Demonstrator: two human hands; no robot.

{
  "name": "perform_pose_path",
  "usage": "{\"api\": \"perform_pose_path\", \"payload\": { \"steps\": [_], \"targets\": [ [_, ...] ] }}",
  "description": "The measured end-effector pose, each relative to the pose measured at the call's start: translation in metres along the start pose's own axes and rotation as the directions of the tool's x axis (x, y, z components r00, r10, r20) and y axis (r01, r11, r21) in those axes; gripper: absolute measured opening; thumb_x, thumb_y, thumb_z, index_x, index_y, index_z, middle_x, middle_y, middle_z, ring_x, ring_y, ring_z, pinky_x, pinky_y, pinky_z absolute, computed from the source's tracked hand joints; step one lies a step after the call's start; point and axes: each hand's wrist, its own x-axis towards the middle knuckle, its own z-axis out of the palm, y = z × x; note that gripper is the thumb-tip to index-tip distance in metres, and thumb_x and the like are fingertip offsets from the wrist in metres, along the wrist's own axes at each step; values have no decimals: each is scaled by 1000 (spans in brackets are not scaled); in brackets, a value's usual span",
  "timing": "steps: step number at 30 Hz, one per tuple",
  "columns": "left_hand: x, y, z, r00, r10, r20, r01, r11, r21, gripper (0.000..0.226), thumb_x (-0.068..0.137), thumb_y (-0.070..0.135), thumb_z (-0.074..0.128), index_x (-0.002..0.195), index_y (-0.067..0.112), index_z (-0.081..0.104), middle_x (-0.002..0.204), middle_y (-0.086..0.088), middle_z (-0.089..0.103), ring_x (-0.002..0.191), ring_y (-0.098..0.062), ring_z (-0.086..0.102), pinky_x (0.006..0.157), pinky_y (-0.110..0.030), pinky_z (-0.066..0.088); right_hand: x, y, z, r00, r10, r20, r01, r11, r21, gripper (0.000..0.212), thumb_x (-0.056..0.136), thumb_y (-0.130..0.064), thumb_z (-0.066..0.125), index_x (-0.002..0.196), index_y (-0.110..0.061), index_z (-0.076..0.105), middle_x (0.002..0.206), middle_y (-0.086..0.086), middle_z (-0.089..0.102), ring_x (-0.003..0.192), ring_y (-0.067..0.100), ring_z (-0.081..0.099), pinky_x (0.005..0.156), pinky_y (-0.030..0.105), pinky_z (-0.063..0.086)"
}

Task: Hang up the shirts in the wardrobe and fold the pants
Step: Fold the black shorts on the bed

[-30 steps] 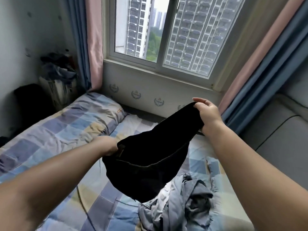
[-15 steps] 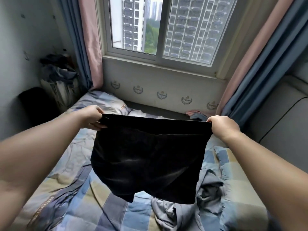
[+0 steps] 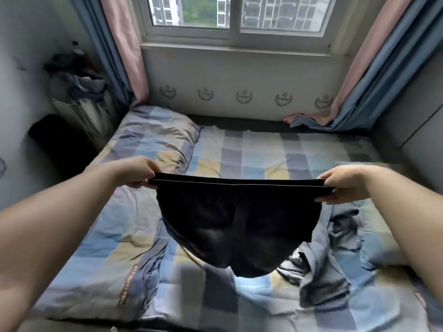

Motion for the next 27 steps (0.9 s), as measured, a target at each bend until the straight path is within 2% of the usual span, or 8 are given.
{"api": "perform_pose_path", "payload": {
  "steps": [3, 5, 9, 13, 17, 21, 25, 27],
  "targets": [
    [21, -17, -11, 999, -37, -6, 35, 985, -169, 41, 87, -7, 31, 89, 8, 69, 71, -7, 74, 63, -13, 72, 42, -16, 47, 20, -2, 30, 998, 53, -20, -50, 990, 132, 34, 94, 9, 34, 107, -3, 63, 81, 9, 69, 73, 15, 70, 56, 25, 56],
    [36, -28, -14, 998, -60, -23, 51, 957, -285, 40, 90, -7, 29, 94, 7, 67, 82, -8, 74, 73, -16, 73, 59, -23, 59, 40, -7, 49, 994, 56, -93, -35, 977, 212, 33, 96, 4, 34, 111, -4, 62, 100, 13, 69, 78, 18, 71, 60, 28, 57],
    [65, -36, -23, 995, -40, -88, 0, 910, -414, 38, 93, -6, 30, 105, 3, 64, 105, -15, 68, 83, -20, 70, 77, -29, 56, 80, -26, 75, 948, -28, -318, 120, 954, 275, 31, 95, 5, 33, 109, -3, 60, 99, 18, 65, 77, 25, 67, 67, 34, 56],
    [85, -17, -56, 984, 39, -176, -133, 817, -560, 32, 96, -4, 33, 89, 8, 63, 106, -17, 62, 75, -18, 69, 77, -27, 56, 93, -72, 69, 858, -219, -464, 349, 912, 214, 33, 91, 8, 33, 95, -6, 63, 83, 11, 62, 69, 20, 63, 52, 20, 56],
    [84, 23, -91, 933, 198, -302, -338, 770, -541, 30, 96, -3, 36, 86, 11, 61, 94, -13, 63, 57, -6, 69, 61, -15, 56, 74, -123, 44, 728, -358, -585, 546, 819, 178, 40, 90, 8, 32, 82, -17, 62, 81, 6, 59, 68, 16, 58, 59, 17, 52],
    [74, 50, -108, 862, 289, -418, -480, 731, -485, 32, 93, -7, 36, 88, 11, 62, 95, -14, 63, 59, -3, 68, 80, -24, 55, 43, -137, 29, 607, -426, -671, 679, 717, 158, 40, 90, 8, 34, 82, -18, 63, 83, 2, 61, 71, 13, 58, 64, 17, 53],
    [60, 32, -81, 788, 392, -475, -541, 809, -231, 30, 84, -13, 43, 95, -1, 68, 91, -12, 65, 62, -2, 65, 64, -4, 49, 34, -95, 41, 579, -464, -671, 645, 763, 29, 37, 85, 12, 37, 88, -8, 68, 83, 4, 65, 73, 12, 59, 63, 12, 51],
    [61, 4, -51, 771, 452, -448, -512, 859, -15, 29, 80, -12, 50, 94, 1, 72, 90, -11, 68, 78, -12, 64, 70, -7, 46, 43, -58, 56, 614, -482, -625, 532, 837, -123, 36, 81, 12, 42, 86, -11, 70, 84, 5, 66, 74, 13, 58, 63, 9, 45]
  ]
}}
